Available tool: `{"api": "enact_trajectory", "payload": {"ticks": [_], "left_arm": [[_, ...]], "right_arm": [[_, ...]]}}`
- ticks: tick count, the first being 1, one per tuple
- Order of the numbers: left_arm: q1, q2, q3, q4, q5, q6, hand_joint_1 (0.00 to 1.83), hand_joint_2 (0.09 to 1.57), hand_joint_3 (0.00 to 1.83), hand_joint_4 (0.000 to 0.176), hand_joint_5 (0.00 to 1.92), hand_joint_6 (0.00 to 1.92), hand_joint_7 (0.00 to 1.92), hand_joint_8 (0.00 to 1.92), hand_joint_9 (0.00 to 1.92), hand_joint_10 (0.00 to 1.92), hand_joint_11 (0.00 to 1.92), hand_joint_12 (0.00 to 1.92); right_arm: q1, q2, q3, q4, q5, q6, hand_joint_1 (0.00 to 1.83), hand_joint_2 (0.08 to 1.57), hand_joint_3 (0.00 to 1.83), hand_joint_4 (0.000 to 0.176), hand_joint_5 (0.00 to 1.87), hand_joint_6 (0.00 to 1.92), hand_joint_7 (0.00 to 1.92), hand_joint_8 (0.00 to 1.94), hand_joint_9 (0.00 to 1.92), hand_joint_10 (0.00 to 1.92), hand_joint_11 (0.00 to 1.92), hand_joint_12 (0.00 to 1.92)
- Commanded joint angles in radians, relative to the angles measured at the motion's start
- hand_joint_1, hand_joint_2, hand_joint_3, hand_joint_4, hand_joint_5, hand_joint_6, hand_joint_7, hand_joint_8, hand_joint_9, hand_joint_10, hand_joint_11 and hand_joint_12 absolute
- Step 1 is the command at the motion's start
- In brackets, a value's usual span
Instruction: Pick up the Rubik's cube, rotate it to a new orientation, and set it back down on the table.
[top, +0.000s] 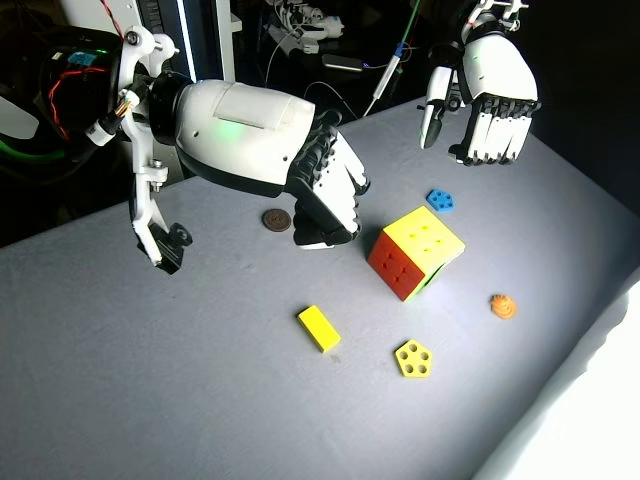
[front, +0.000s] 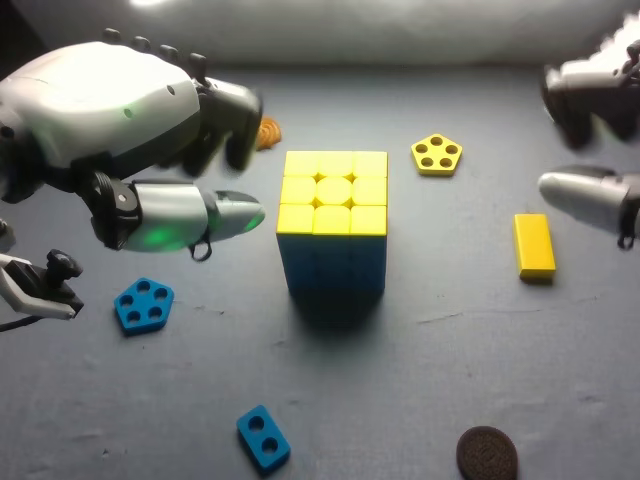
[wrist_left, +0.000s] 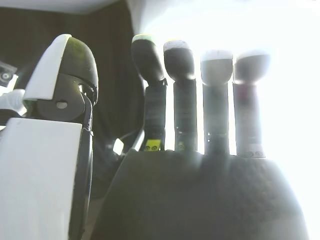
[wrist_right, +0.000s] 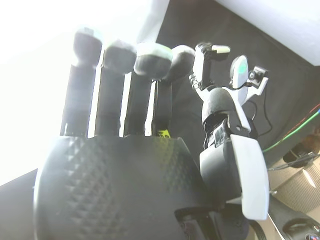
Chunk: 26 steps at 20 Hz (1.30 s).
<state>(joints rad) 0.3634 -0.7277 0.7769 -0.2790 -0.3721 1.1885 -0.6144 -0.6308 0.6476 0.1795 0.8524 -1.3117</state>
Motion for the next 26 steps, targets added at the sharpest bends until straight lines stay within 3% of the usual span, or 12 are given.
{"api": "enact_trajectory", "payload": {"ticks": [1,4,8,11,14,18,22,26], "left_arm": [[-0.024,0.001,0.005,0.007,-0.086,0.003,0.54,1.28,0.07,0.0,0.05,0.0,0.11,0.0,0.16,0.01,0.0,0.65],[-0.049,-0.004,0.006,-0.019,-0.052,0.035,0.57,1.27,0.03,0.0,0.05,0.0,0.1,0.0,0.16,0.0,0.0,0.65],[-0.068,-0.026,0.0,-0.165,-0.017,0.191,0.56,1.26,0.01,0.0,0.01,0.0,0.07,0.0,0.08,0.0,0.0,0.5],[-0.082,-0.064,0.0,-0.336,0.021,0.366,0.56,1.25,0.0,0.0,0.0,0.0,0.04,0.0,0.08,0.0,0.0,0.48],[-0.098,-0.104,0.0,-0.547,0.05,0.6,0.59,1.22,0.0,0.0,0.0,0.0,0.0,0.0,0.02,0.0,0.0,0.34],[-0.118,-0.157,0.0,-0.958,0.022,1.03,0.73,1.15,0.0,0.0,0.0,0.0,0.0,0.0,0.0,0.0,0.0,0.26],[-0.094,-0.216,0.014,-1.059,-0.045,1.091,0.87,1.04,0.0,0.0,0.0,0.0,0.0,0.0,0.0,0.0,0.0,0.01],[-0.082,-0.252,0.028,-1.12,-0.11,1.124,0.9,1.0,0.0,0.0,0.0,0.0,0.0,0.0,0.0,0.0,0.0,0.0]], "right_arm": [[0.009,0.005,-0.006,-0.012,0.128,-0.001,0.13,1.3,0.02,0.0,0.09,0.05,0.17,0.0,0.12,0.13,0.0,0.49],[0.008,0.005,-0.007,-0.013,0.128,-0.001,0.13,1.3,0.01,0.0,0.11,0.03,0.17,0.0,0.13,0.08,0.0,0.48],[0.008,0.005,-0.007,-0.013,0.128,-0.002,0.11,1.29,0.0,0.0,0.06,0.0,0.15,0.0,0.11,0.04,0.0,0.28],[0.008,0.005,-0.007,-0.013,0.128,-0.002,0.13,1.26,0.0,0.0,0.03,0.0,0.08,0.0,0.06,0.01,0.0,0.08],[0.008,0.005,-0.007,-0.013,0.128,-0.003,0.22,1.22,0.0,0.0,0.0,0.0,0.03,0.0,0.03,0.0,0.0,0.0],[0.008,0.005,-0.006,-0.013,0.13,-0.005,0.43,1.16,0.0,0.0,0.0,0.0,0.0,0.0,0.0,0.0,0.0,0.0],[0.007,0.005,-0.007,-0.013,0.142,-0.009,0.52,1.16,0.0,0.0,0.0,0.0,0.0,0.0,0.0,0.0,0.0,0.0],[0.007,0.005,-0.01,-0.016,0.142,-0.01,0.43,1.17,0.0,0.0,0.0,0.0,0.01,0.0,0.0,0.0,0.0,0.0]]}}
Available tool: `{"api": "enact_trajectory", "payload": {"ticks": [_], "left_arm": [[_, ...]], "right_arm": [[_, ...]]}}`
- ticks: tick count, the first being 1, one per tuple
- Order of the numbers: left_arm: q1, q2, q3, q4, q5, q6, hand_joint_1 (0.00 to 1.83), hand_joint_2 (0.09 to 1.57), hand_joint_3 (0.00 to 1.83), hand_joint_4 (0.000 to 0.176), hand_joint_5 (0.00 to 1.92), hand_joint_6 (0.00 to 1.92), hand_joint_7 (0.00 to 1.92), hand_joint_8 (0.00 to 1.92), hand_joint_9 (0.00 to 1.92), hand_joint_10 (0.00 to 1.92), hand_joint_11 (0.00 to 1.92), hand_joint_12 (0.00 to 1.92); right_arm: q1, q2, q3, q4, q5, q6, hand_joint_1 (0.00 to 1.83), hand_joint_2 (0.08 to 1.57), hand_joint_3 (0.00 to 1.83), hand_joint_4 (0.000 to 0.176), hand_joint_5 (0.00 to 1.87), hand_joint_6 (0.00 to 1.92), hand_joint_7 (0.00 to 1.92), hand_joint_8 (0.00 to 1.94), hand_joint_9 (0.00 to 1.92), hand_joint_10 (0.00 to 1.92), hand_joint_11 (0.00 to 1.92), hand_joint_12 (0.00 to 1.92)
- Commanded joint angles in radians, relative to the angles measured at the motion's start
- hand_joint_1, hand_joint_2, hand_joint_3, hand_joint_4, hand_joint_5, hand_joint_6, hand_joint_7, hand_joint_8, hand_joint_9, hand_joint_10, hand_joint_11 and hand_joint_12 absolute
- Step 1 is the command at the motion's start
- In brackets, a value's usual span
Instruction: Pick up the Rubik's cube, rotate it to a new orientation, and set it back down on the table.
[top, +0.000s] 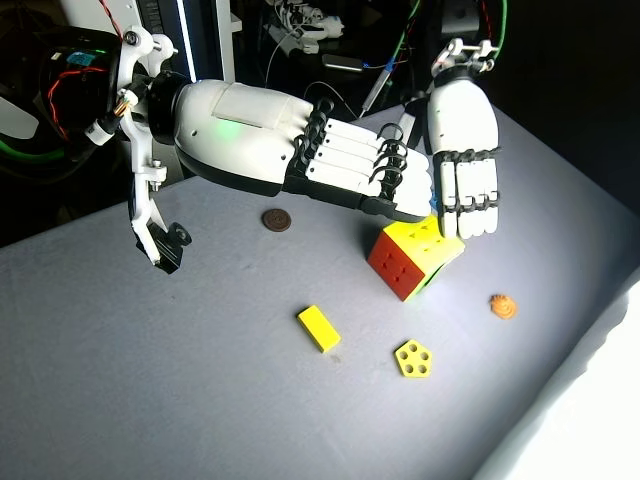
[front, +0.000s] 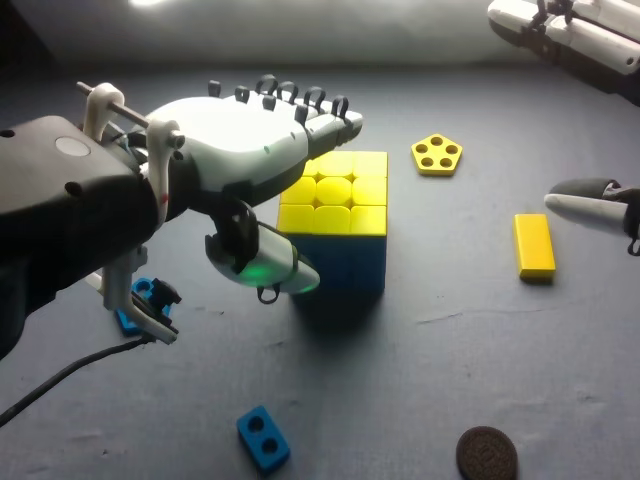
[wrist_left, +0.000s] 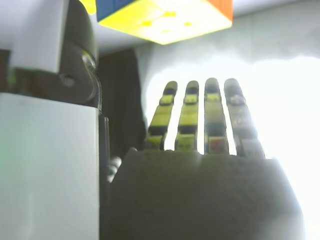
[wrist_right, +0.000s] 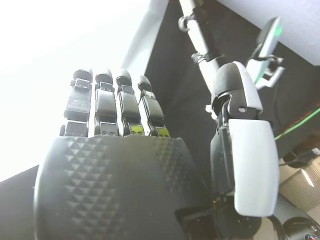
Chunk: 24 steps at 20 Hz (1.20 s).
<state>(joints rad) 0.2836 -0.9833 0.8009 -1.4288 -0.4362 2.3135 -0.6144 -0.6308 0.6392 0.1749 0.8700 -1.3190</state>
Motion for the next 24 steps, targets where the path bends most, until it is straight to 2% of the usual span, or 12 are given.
{"api": "enact_trajectory", "payload": {"ticks": [1,4,8,13,15,16,24], "left_arm": [[-0.002,-0.002,0.005,0.007,-0.064,0.015,0.9,1.0,0.0,0.0,0.0,0.0,0.0,0.0,0.0,0.0,0.0,0.0],[-0.007,-0.027,0.016,-0.067,-0.111,0.073,0.91,1.0,0.0,0.0,0.0,0.0,0.0,0.0,0.0,0.0,0.0,0.0],[-0.007,-0.064,0.041,-0.103,-0.145,0.091,0.96,0.97,0.0,0.0,0.0,0.0,0.0,0.0,0.0,0.0,0.0,0.0],[-0.007,-0.107,0.073,-0.115,-0.163,0.091,0.92,0.98,0.0,0.0,0.0,0.0,0.0,0.0,0.0,0.0,0.0,0.0],[-0.007,-0.123,0.085,-0.115,-0.163,0.092,0.89,1.0,0.0,0.0,0.0,0.0,0.0,0.0,0.0,0.0,0.0,0.0],[-0.006,-0.13,0.092,-0.115,-0.163,0.093,0.91,1.0,0.0,0.0,0.0,0.0,0.0,0.0,0.0,0.0,0.0,0.0],[0.004,-0.183,0.15,-0.113,-0.163,0.097,0.88,1.0,0.0,0.0,0.0,0.0,0.0,0.0,0.0,0.0,0.0,0.0]], "right_arm": [[0.007,0.005,-0.002,-0.013,0.125,-0.003,0.43,1.17,0.0,0.0,0.0,0.0,0.01,0.0,0.0,0.0,0.0,0.0],[0.004,0.006,-0.002,-0.013,0.14,-0.013,0.38,1.17,0.0,0.0,0.0,0.0,0.01,0.0,0.01,0.0,0.0,0.0],[0.004,0.007,-0.002,-0.014,0.153,-0.018,0.42,1.15,0.0,0.0,0.0,0.0,0.01,0.0,0.01,0.0,0.0,0.0],[0.003,0.008,-0.002,-0.014,0.153,-0.019,0.47,1.15,0.0,0.0,0.0,0.0,0.01,0.0,0.0,0.0,0.0,0.0],[0.003,0.008,-0.002,-0.014,0.153,-0.019,0.39,1.18,0.0,0.0,0.0,0.0,0.01,0.01,0.01,0.0,0.0,0.0],[0.003,0.008,-0.002,-0.014,0.154,-0.018,0.43,1.17,0.0,0.0,0.0,0.0,0.04,0.01,0.02,0.01,0.0,0.0],[-0.003,0.008,-0.009,-0.014,0.165,-0.018,0.3,1.2,0.01,0.0,0.0,0.0,0.03,0.0,0.03,0.01,0.0,0.0]]}}
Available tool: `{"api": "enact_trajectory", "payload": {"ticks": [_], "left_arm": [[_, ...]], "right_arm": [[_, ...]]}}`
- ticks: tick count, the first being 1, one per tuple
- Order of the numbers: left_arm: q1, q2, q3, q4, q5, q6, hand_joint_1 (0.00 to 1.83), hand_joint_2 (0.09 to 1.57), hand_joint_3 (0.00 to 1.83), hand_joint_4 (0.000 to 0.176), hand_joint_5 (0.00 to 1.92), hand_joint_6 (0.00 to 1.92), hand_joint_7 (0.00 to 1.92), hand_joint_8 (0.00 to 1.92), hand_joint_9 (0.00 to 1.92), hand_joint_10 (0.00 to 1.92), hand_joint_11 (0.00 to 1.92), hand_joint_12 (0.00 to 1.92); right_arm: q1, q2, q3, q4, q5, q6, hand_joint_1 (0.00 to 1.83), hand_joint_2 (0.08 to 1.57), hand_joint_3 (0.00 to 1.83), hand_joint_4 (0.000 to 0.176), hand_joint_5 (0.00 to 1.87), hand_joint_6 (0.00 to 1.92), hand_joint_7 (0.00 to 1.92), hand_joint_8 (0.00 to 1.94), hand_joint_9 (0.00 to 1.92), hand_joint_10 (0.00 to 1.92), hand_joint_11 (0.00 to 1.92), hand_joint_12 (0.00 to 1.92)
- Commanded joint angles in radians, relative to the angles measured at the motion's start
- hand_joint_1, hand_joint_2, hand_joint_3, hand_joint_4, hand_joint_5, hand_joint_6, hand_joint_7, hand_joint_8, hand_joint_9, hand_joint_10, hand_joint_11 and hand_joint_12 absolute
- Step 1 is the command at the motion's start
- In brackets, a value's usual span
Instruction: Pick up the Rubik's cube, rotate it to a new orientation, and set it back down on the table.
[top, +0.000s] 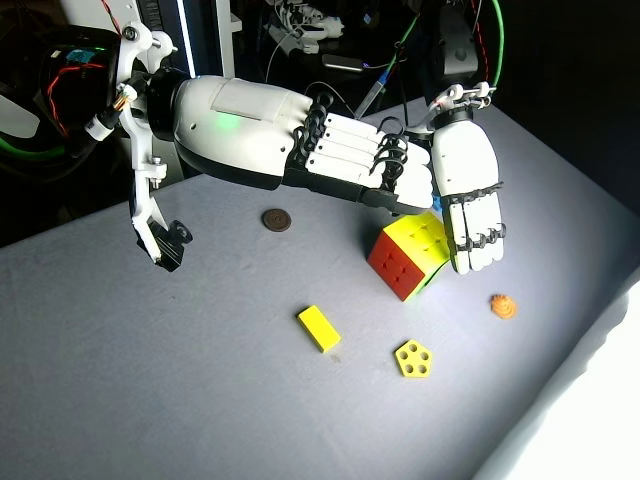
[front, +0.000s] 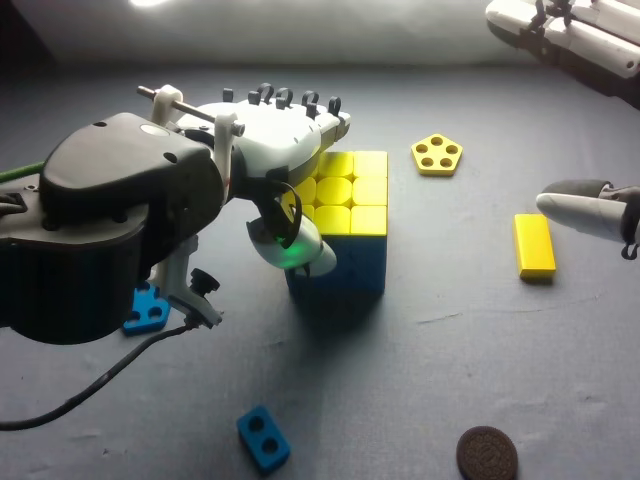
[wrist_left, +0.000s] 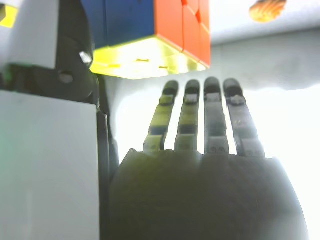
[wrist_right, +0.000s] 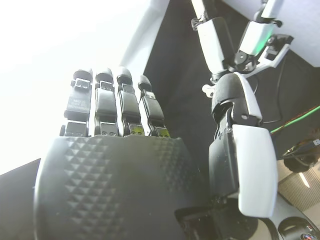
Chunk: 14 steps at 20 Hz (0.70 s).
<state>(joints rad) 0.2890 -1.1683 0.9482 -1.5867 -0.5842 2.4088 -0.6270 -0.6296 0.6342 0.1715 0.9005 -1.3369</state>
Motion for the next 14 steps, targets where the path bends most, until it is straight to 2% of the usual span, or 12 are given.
{"api": "enact_trajectory", "payload": {"ticks": [1,6,14], "left_arm": [[0.0,0.0,0.005,0.044,-0.015,0.002,0.88,1.01,0.0,0.0,0.0,0.0,0.0,0.0,0.0,0.0,0.0,0.0],[0.013,-0.02,0.029,0.045,-0.014,0.002,0.9,1.0,0.0,0.0,0.0,0.0,0.0,0.0,0.0,0.0,0.0,0.0],[0.025,-0.057,0.071,0.045,-0.006,0.002,0.86,1.03,0.01,0.0,0.0,0.0,0.0,0.0,0.0,0.0,0.0,0.0]], "right_arm": [[0.009,0.007,-0.004,-0.011,0.14,0.0,0.31,1.2,0.01,0.0,0.0,0.0,0.03,0.0,0.03,0.01,0.0,0.0],[0.009,0.008,-0.004,-0.015,0.144,0.0,0.37,1.18,0.0,0.0,0.01,0.01,0.03,0.01,0.03,0.01,0.0,0.0],[0.007,0.009,-0.003,-0.015,0.146,-0.001,0.35,1.19,0.0,0.0,0.0,0.0,0.04,0.01,0.04,0.01,0.0,0.0]]}}
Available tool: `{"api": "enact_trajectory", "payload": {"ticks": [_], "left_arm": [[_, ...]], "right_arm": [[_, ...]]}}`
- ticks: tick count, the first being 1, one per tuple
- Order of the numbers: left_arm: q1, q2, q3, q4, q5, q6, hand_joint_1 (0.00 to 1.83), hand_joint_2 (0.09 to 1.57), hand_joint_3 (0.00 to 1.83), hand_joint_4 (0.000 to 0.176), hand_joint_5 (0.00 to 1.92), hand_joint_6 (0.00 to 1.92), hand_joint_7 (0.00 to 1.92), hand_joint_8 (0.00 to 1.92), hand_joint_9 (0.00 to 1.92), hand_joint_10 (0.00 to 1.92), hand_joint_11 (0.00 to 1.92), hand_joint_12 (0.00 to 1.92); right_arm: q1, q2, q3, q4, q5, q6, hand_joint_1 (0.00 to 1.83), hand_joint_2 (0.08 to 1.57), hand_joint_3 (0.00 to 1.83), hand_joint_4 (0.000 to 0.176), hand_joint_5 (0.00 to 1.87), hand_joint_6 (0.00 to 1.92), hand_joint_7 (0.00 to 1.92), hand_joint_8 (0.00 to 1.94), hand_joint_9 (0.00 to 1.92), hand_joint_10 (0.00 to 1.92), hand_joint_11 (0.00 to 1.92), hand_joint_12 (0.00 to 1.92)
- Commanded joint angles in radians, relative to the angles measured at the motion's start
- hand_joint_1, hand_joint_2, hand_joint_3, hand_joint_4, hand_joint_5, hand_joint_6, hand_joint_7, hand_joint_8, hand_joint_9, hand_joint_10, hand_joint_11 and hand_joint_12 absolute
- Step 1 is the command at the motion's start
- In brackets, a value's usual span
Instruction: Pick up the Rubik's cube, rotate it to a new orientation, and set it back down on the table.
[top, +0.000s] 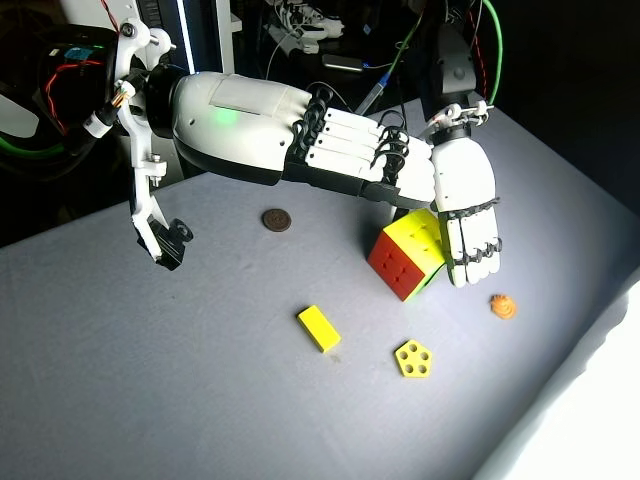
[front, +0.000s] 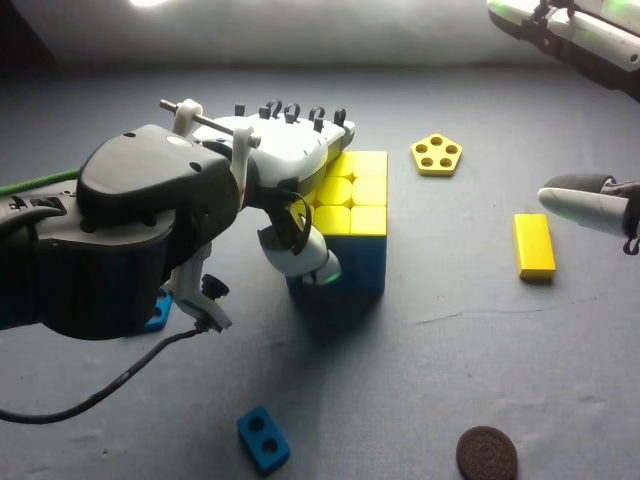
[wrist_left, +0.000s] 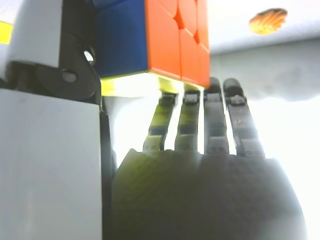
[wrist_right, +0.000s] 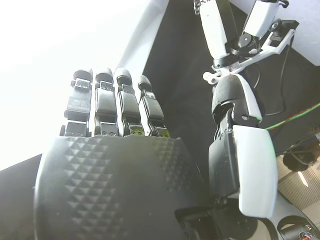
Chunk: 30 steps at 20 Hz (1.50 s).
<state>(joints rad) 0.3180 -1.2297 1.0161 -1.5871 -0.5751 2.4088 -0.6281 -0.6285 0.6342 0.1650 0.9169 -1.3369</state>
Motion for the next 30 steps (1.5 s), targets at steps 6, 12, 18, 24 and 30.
{"api": "enact_trajectory", "payload": {"ticks": [6,12,18,24,30], "left_arm": [[0.009,0.004,0.008,0.042,-0.015,0.002,0.96,0.98,0.0,0.0,0.0,0.0,0.0,0.0,0.0,0.0,0.0,0.0],[0.015,0.001,0.018,0.041,-0.013,0.002,0.92,0.97,0.0,0.0,0.0,0.0,0.0,0.0,0.0,0.0,0.0,0.0],[0.015,0.001,0.023,0.041,-0.01,0.002,0.94,0.98,0.0,0.0,0.0,0.0,0.0,0.0,0.0,0.0,0.0,0.0],[0.013,0.001,0.021,0.041,-0.009,0.001,1.06,1.08,0.0,0.0,0.44,0.12,0.21,1.01,0.2,1.13,0.0,1.35],[0.01,0.001,0.012,0.03,-0.007,0.001,0.98,1.29,0.0,0.0,0.65,1.52,0.18,1.84,0.22,1.82,0.15,1.89]], "right_arm": [[0.003,0.012,-0.003,-0.009,0.152,-0.001,0.34,1.21,0.01,0.0,0.0,0.0,0.01,0.0,0.0,0.0,0.0,0.01],[0.001,0.015,-0.003,-0.017,0.186,-0.003,0.28,1.2,0.0,0.0,0.0,0.0,0.02,0.0,0.03,0.01,0.0,0.0],[-0.001,0.016,-0.003,-0.018,0.189,-0.004,0.31,1.2,0.0,0.0,0.0,0.0,0.04,0.01,0.05,0.02,0.0,0.0],[-0.004,0.019,-0.003,-0.02,0.212,-0.004,0.37,1.18,0.0,0.0,0.01,0.0,0.06,0.01,0.07,0.02,0.02,0.02],[-0.008,0.021,-0.003,-0.031,0.211,-0.005,0.34,1.2,0.0,0.0,0.01,0.0,0.07,0.0,0.09,0.01,0.0,0.11]]}}
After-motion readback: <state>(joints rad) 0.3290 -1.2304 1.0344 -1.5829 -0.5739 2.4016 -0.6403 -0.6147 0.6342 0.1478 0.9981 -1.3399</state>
